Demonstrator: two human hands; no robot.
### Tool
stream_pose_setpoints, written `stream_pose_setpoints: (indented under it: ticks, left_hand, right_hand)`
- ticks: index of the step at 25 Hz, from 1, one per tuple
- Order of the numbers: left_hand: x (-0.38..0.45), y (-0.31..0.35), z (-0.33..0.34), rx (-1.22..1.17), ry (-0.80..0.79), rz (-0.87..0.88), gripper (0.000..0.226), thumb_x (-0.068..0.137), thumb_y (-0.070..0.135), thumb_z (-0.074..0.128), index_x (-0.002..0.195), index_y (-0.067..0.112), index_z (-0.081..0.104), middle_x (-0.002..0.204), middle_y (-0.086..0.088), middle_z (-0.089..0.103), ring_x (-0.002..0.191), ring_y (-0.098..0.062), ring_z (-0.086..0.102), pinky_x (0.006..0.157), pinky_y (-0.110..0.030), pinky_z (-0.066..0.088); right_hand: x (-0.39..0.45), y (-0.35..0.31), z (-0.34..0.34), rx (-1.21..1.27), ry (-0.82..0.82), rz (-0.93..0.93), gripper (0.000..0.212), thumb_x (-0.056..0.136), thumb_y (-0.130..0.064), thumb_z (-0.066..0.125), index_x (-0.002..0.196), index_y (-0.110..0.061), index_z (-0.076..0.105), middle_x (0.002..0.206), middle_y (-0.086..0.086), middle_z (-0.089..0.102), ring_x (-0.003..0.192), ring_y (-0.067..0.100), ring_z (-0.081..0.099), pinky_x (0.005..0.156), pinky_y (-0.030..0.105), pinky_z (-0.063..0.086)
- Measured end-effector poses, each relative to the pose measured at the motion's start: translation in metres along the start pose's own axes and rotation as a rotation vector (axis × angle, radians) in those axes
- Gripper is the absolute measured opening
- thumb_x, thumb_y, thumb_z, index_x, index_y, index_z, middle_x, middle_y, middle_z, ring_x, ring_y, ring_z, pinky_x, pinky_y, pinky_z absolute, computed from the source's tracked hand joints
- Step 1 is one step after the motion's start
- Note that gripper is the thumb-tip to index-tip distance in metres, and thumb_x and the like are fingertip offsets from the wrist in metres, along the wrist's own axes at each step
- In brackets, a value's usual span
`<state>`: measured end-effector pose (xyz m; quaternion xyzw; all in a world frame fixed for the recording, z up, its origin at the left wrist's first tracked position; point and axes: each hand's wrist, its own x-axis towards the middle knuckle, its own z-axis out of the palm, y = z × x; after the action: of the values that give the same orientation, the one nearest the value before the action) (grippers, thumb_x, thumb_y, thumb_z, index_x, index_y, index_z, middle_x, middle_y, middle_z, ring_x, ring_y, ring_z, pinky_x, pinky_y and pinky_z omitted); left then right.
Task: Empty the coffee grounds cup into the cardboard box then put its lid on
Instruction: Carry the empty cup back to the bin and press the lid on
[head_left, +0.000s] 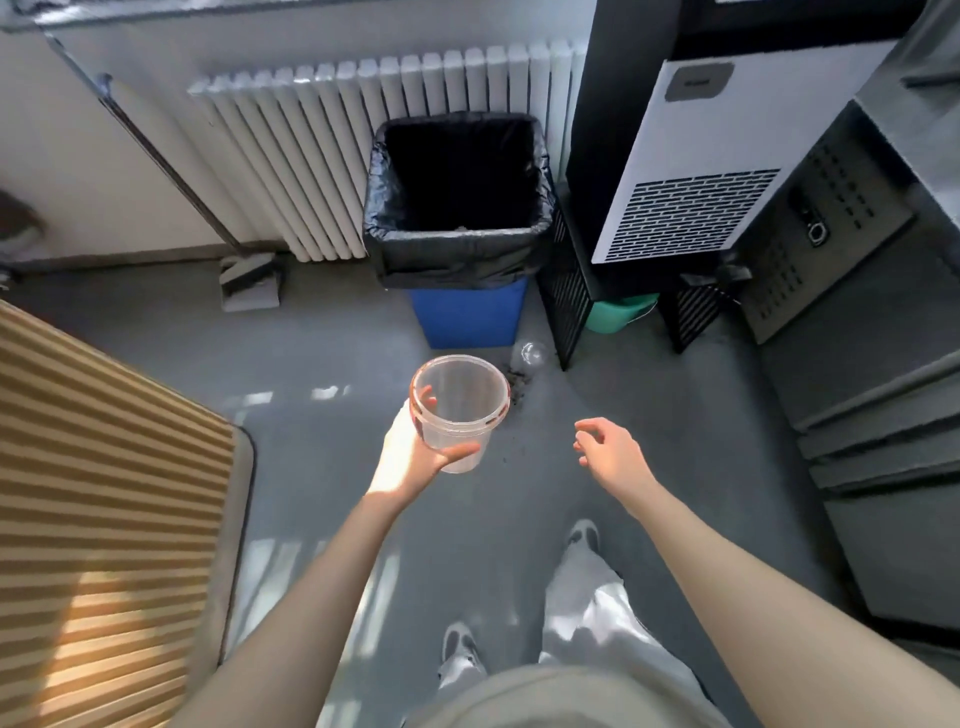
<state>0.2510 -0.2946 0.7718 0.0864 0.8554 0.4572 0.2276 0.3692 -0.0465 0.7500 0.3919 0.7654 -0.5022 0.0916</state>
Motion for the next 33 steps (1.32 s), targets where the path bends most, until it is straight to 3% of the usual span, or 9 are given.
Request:
stream_pose_setpoints:
  ticks: [4,7,10,14,16,20,23,27,33]
  left_hand:
    - [0.059,0.015,0.037,-0.03,0.037,-0.101,0.084,0.057,0.049,0.093,0.12,0.075,0.042,0.119,0.054,0.055,0.111,0.03,0.05,0.088,-0.01,0.04]
    - [0.096,0.025,0.066,-0.104,0.078,-0.175,0.088,0.053,0.052,0.093,0.129,0.059,0.05,0.124,0.042,0.062,0.108,0.028,0.053,0.093,-0.013,0.042]
    - [0.121,0.031,0.086,-0.118,0.084,-0.2,0.104,0.055,0.046,0.095,0.148,0.036,0.049,0.141,0.021,0.061,0.127,0.002,0.057,0.108,-0.025,0.045]
    - [0.158,0.02,0.102,-0.065,0.049,-0.207,0.105,0.055,0.045,0.097,0.147,0.036,0.049,0.138,0.023,0.059,0.126,0.0,0.055,0.089,0.003,0.037]
    - [0.179,0.009,0.105,-0.069,0.027,-0.212,0.107,0.055,0.044,0.098,0.149,0.031,0.049,0.14,0.018,0.061,0.126,-0.001,0.056,0.08,0.008,0.035]
    - [0.214,-0.015,0.111,-0.068,0.017,-0.19,0.102,0.06,0.034,0.101,0.149,0.027,0.05,0.138,0.016,0.062,0.113,0.012,0.058,0.081,0.01,0.033]
    - [0.249,-0.045,0.126,-0.048,0.006,-0.177,0.104,0.06,0.035,0.101,0.15,0.028,0.049,0.14,0.018,0.061,0.123,0.001,0.056,0.083,0.01,0.032]
    - [0.293,-0.088,0.153,-0.063,0.021,-0.168,0.105,0.06,0.037,0.101,0.15,0.029,0.047,0.14,0.017,0.059,0.125,0.002,0.053,0.086,0.01,0.031]
    - [0.369,-0.183,0.225,-0.098,0.122,-0.168,0.105,0.061,0.03,0.101,0.15,0.023,0.044,0.148,0.008,0.056,0.13,-0.003,0.051,0.101,-0.009,0.034]
  right_hand:
    - [0.085,-0.018,-0.033,-0.02,-0.092,0.017,0.037,0.096,-0.026,0.048,0.13,-0.018,0.061,0.121,0.006,0.068,0.112,0.027,0.064,0.096,0.043,0.05]
    - [0.136,-0.025,-0.052,-0.079,-0.111,0.025,0.037,0.094,-0.027,0.047,0.126,-0.022,0.063,0.119,0.004,0.069,0.108,0.025,0.065,0.093,0.041,0.052]
    - [0.17,-0.029,-0.065,-0.092,-0.137,0.081,0.036,0.094,-0.028,0.046,0.125,-0.023,0.062,0.121,0.004,0.067,0.108,0.025,0.066,0.095,0.041,0.053]
    - [0.209,-0.031,-0.066,-0.078,-0.171,0.081,0.036,0.095,-0.025,0.047,0.127,-0.017,0.061,0.122,0.009,0.067,0.112,0.028,0.064,0.096,0.043,0.051]
    - [0.227,-0.029,-0.062,-0.082,-0.151,0.093,0.035,0.095,-0.024,0.047,0.127,-0.017,0.061,0.12,0.011,0.067,0.11,0.03,0.064,0.094,0.044,0.051]
    - [0.255,-0.019,-0.042,-0.097,-0.148,0.127,0.034,0.096,-0.025,0.048,0.127,-0.018,0.061,0.117,0.01,0.068,0.105,0.029,0.066,0.09,0.043,0.053]
    - [0.291,-0.002,-0.016,-0.102,-0.146,0.139,0.036,0.097,-0.025,0.047,0.129,-0.017,0.061,0.119,0.008,0.068,0.108,0.027,0.065,0.097,0.044,0.052]
    - [0.344,0.021,0.024,-0.058,-0.163,0.111,0.038,0.097,-0.023,0.049,0.134,-0.016,0.056,0.114,0.009,0.067,0.107,0.028,0.064,0.097,0.044,0.052]
    - [0.459,0.087,0.081,-0.143,-0.148,0.092,0.037,0.099,-0.027,0.05,0.136,-0.023,0.054,0.119,0.006,0.066,0.108,0.024,0.061,0.093,0.035,0.048]
